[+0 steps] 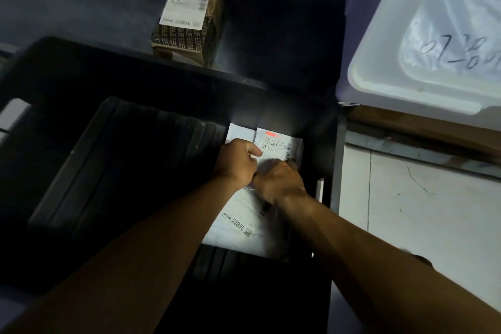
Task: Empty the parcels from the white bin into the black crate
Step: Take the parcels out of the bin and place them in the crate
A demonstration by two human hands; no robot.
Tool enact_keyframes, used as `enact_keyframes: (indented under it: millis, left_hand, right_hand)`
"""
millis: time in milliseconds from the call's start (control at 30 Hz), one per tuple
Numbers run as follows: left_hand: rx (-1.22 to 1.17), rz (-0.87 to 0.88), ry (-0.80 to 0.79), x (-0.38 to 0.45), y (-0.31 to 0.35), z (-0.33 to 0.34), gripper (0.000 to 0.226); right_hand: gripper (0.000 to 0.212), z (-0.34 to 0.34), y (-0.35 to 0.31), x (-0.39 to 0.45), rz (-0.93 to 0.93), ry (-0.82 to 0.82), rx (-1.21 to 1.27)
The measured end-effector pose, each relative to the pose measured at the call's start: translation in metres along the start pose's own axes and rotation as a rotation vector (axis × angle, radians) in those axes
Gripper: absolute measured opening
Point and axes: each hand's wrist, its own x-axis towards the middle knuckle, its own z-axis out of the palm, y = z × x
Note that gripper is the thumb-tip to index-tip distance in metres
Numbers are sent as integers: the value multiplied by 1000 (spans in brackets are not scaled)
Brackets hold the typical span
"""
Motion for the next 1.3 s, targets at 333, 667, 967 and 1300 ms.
enact_keyframes:
  millis: [333,667,967,1300]
  left_hand:
    - [400,239,56,-51,34,-70,34]
    - [931,274,105,-152,90,-134,74]
    - [969,442,153,-229,163,-146,73]
    - [950,631,147,-248,236,-137,70]
  right_hand:
    - [56,-32,-14,-61,-207,230,-40]
    - [70,-83,3,-170,-439,366,-519]
    - [63,-165,37,-266,-433,566,-622]
    - [64,-248,83,-295,-255,654,-450]
